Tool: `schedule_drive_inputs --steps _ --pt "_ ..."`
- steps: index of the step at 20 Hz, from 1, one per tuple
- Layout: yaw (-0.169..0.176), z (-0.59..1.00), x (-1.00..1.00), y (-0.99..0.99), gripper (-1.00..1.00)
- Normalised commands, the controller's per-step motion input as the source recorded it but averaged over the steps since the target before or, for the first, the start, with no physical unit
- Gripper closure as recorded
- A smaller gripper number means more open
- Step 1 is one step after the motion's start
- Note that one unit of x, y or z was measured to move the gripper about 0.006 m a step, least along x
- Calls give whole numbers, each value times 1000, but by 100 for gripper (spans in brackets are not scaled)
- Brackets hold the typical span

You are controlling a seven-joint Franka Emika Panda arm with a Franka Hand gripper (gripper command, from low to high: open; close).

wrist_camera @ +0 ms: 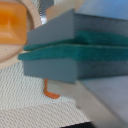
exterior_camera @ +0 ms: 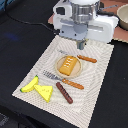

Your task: Interact with the objects in diverse but meaningful ways.

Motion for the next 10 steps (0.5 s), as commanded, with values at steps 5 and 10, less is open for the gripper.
schedule_drive_inputs --steps 5,10 --pt "-81 323 213 -159 -100" --pt "-73 -25 7 -274 -100"
